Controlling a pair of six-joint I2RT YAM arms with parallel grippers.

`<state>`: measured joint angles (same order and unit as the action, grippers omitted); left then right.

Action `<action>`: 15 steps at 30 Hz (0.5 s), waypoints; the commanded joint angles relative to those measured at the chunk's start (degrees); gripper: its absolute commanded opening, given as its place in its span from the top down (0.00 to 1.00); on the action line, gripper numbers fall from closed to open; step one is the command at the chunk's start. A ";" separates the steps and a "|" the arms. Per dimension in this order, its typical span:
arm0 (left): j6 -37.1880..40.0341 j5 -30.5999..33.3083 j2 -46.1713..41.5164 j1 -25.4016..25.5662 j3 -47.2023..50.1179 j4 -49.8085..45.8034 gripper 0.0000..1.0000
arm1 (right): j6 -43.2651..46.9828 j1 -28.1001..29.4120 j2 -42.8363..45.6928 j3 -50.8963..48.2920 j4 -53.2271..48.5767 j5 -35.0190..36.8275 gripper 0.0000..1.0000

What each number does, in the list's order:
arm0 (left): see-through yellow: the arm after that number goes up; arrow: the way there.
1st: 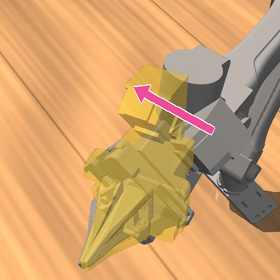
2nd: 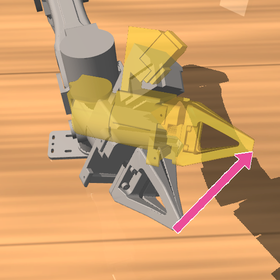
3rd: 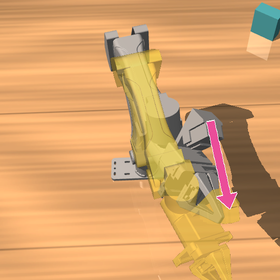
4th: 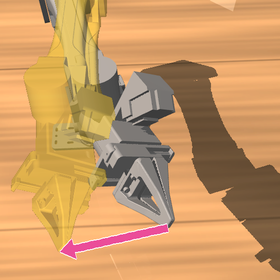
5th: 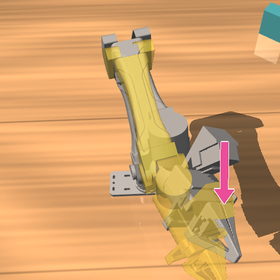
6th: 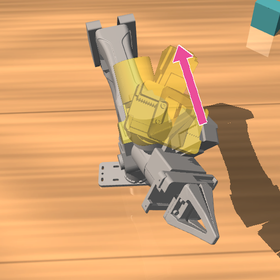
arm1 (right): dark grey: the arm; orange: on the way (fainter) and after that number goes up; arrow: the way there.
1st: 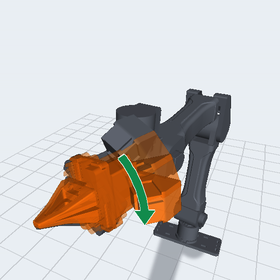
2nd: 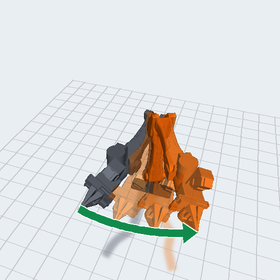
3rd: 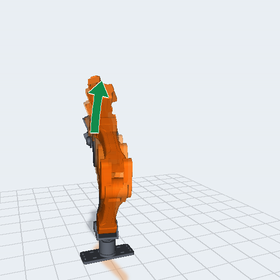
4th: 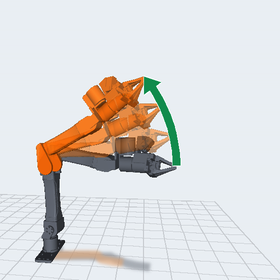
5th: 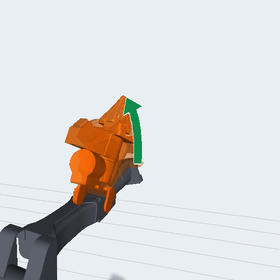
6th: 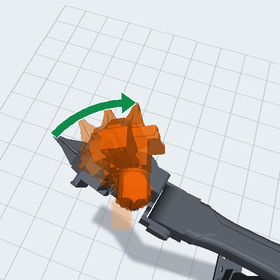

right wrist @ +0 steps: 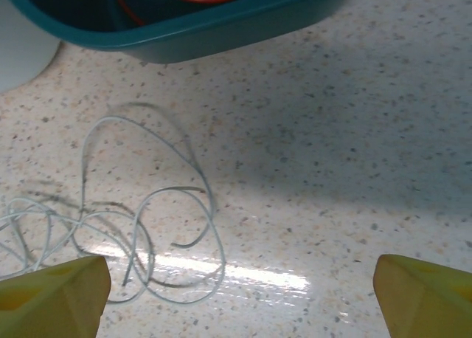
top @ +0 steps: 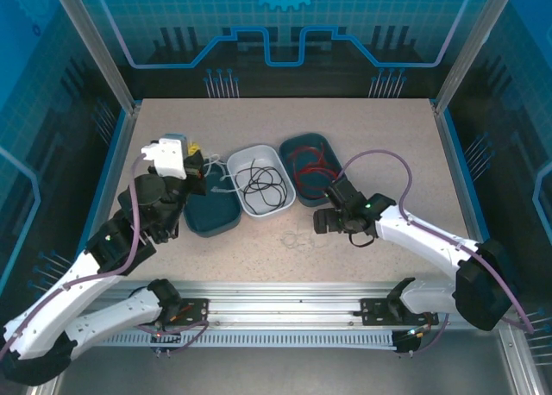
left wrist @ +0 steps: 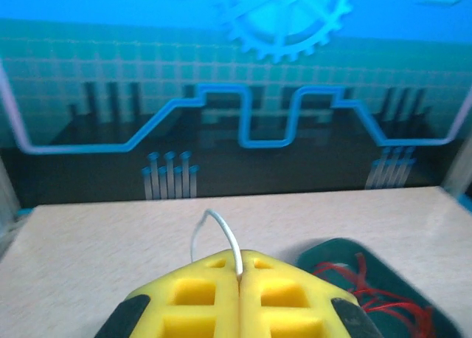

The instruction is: Untangle the cables

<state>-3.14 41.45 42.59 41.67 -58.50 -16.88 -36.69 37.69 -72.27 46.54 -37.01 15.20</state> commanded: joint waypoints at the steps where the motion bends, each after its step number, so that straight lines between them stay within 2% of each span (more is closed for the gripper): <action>1: -1.79 4.51 -0.99 -2.93 0.50 -4.11 1.00 | -3.63 -1.74 1.41 1.88 -6.18 5.27 0.06; 7: -2.44 2.91 -1.12 -6.39 1.21 -4.54 1.00 | -3.50 -4.90 6.70 -0.01 -6.44 4.03 0.04; 15: -6.42 0.54 2.15 -10.82 4.15 -3.80 1.00 | -2.51 -5.96 11.39 -0.48 -6.70 3.26 0.01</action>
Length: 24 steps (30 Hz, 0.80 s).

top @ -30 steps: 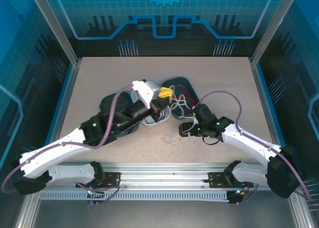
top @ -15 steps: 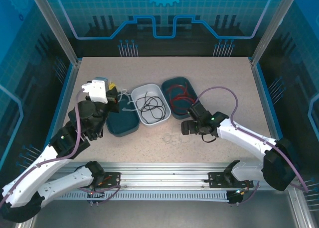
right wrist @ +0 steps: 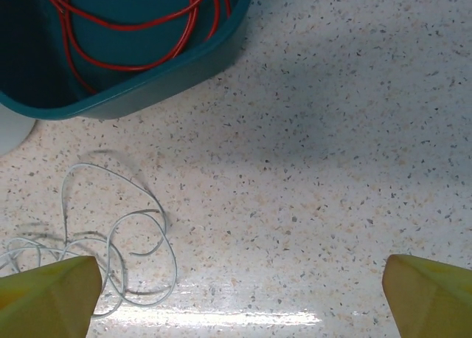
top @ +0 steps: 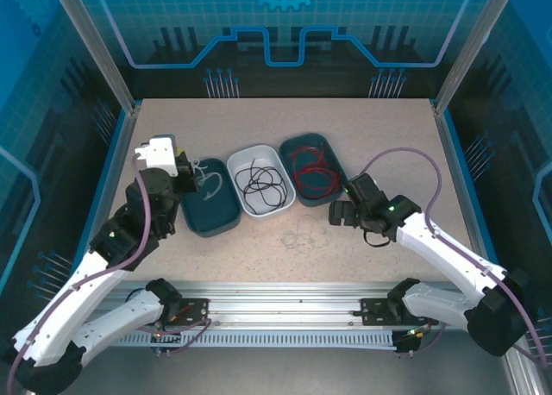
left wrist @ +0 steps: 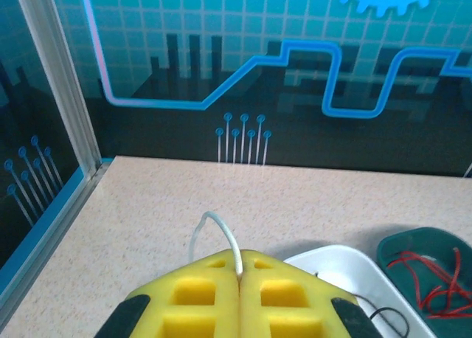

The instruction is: Untangle the cables

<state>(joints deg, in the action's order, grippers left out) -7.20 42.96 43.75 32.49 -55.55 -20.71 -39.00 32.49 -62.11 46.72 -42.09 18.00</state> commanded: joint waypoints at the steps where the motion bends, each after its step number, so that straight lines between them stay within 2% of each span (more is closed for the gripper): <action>1: -2.99 -1.22 1.57 -2.42 1.55 -0.02 1.00 | -0.11 -0.76 1.60 -0.64 -1.68 0.45 0.01; 13: -8.52 -3.22 6.63 -6.70 6.46 0.57 1.00 | -0.01 -1.03 1.40 -0.91 -1.08 -0.37 0.02; 18: -12.67 -8.31 9.56 -8.56 10.47 2.16 0.97 | -0.10 -1.03 0.37 -0.75 -0.38 -1.50 0.09; 22: -15.17 -9.93 12.48 -8.67 12.84 2.79 0.97 | -0.20 -0.99 -0.07 -1.09 0.60 -3.14 0.15; 24: -16.28 -10.30 14.03 -8.83 13.75 3.14 0.93 | -0.45 -0.94 -0.44 -1.61 1.63 -4.71 0.18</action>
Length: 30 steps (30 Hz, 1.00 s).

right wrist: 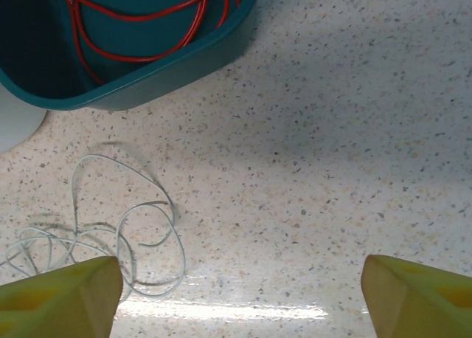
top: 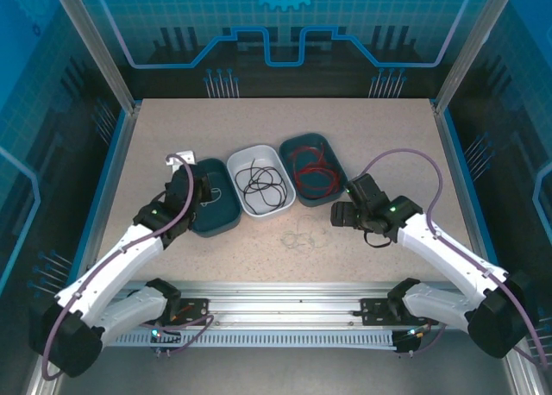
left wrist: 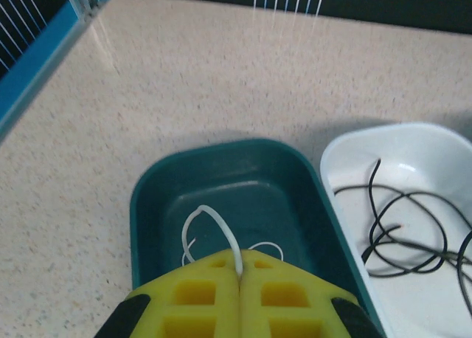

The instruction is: Untangle the cables

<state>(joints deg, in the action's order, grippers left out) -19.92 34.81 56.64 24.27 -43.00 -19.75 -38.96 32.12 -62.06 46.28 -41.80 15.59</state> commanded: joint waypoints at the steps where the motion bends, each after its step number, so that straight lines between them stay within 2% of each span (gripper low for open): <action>1: -4.09 -2.23 1.74 -0.54 1.37 2.18 0.91 | -0.67 -0.57 -0.72 -1.42 1.81 -3.16 0.20; 3: -5.05 -2.49 3.01 -0.58 1.68 2.00 0.86 | -1.11 -0.35 -1.41 -1.97 2.59 -4.53 0.23; 5: -5.90 -2.73 3.85 -0.63 1.72 1.58 0.73 | -1.51 0.00 -2.12 -2.40 3.57 -5.50 0.27; 8: -6.74 -2.89 4.48 -0.68 1.64 1.08 0.43 | -1.89 0.60 -3.92 -2.95 5.39 -7.78 0.31; 9: -6.88 -2.81 4.52 -0.65 1.67 0.95 0.37 | -1.98 1.12 -4.71 -2.95 5.71 -8.08 0.31; 12: -6.95 -2.96 4.29 -0.65 1.48 0.59 0.22 | -2.08 2.90 -7.04 -2.25 5.76 -7.52 0.30; 16: -6.58 -3.26 3.81 -0.71 1.38 0.59 0.08 | -2.34 5.04 -9.95 -1.03 6.54 -7.22 0.31; 20: -6.89 -4.08 3.55 -0.74 1.11 -0.92 0.07 | -2.85 6.32 -12.79 0.24 6.65 -7.14 0.33; 23: -9.04 -6.40 2.64 -0.70 -1.44 -9.12 0.10 | -3.21 7.17 -13.74 0.99 6.05 -6.94 0.33; 27: -16.98 -9.72 -1.62 -0.71 -2.26 -20.31 0.19 | -3.65 7.87 -13.42 0.71 5.28 -6.20 0.32; 30: -22.07 -13.44 -5.79 -0.65 -0.48 -24.25 0.24 | -4.06 7.85 -13.22 -0.09 5.32 -5.70 0.32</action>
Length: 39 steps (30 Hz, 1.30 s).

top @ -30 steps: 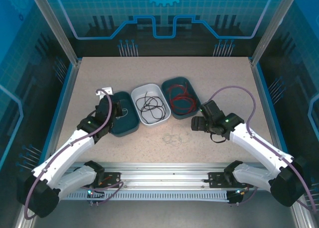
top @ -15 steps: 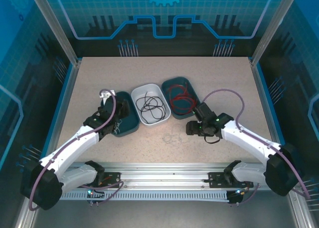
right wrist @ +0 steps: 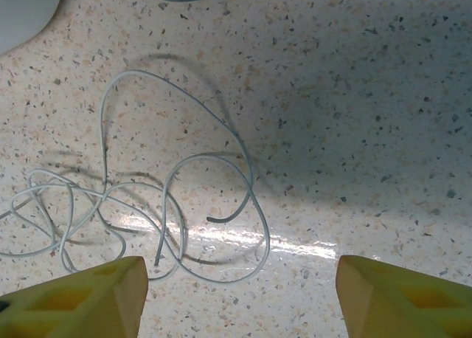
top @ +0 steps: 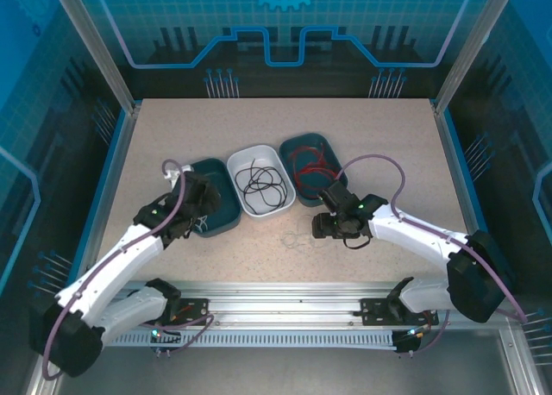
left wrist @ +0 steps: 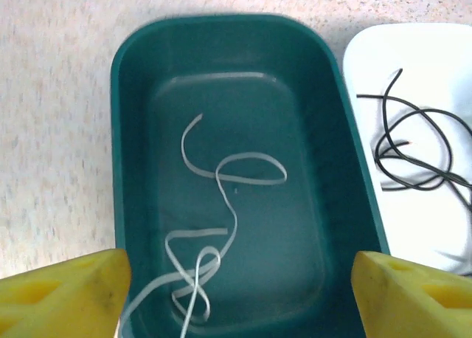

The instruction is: Untangle the cables

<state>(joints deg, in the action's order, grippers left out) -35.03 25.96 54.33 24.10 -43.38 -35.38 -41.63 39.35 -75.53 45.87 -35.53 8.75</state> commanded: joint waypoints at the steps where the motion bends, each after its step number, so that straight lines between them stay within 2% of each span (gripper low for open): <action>1: -7.92 -4.93 -4.58 -0.48 0.33 -9.45 0.26 | -1.51 0.61 0.21 0.20 -0.87 1.26 0.32; 6: -10.46 -7.63 -7.34 -0.39 2.90 -8.50 0.39 | -1.18 0.64 0.02 0.00 -0.37 1.20 0.31; 9: -12.30 -9.65 -6.25 -0.40 4.69 -7.78 0.41 | -1.17 0.64 0.20 -0.12 -0.59 1.50 0.31; 13: -13.24 -8.55 -6.13 -0.28 6.96 -6.57 0.42 | -1.42 0.63 0.92 -0.85 -0.21 1.88 0.31; 16: -13.11 -8.99 -4.80 -0.20 7.73 -4.28 0.49 | -1.52 0.63 0.98 -1.18 -0.02 2.08 0.31; 18: -12.50 -8.93 -3.41 -0.21 8.11 -2.07 0.63 | -1.48 0.63 0.82 -1.19 0.15 2.15 0.31; 21: -10.43 -7.08 -0.90 -0.31 8.12 1.79 0.98 | -1.79 0.57 0.39 -1.41 0.74 2.08 0.36; 22: -9.83 -6.51 -0.05 -0.37 7.81 2.94 1.00 | -1.83 0.59 0.31 -1.44 0.81 2.06 0.37; 28: -6.19 -3.75 6.16 -1.03 5.66 12.14 1.00 | -2.22 0.62 -0.26 -1.50 1.06 2.15 0.40; 33: -3.85 -5.40 12.24 -3.03 4.59 18.05 1.00 | -2.67 0.72 -0.61 -1.84 1.85 1.73 0.45; 34: -3.63 -5.42 13.14 -3.17 4.17 17.98 0.96 | -2.73 0.69 -0.67 -1.88 1.92 1.62 0.46; 35: -3.25 -5.47 13.54 -3.30 3.77 17.68 0.86 | -2.84 0.72 -0.80 -1.88 1.95 1.56 0.49; 39: -2.84 -5.02 11.44 -3.28 3.62 14.35 0.60 | -3.50 0.81 -0.67 -2.26 2.54 1.19 0.54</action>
<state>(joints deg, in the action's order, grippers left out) -39.51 20.25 67.75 21.21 -38.04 -20.40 -43.81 39.38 -75.77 44.51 -33.95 10.02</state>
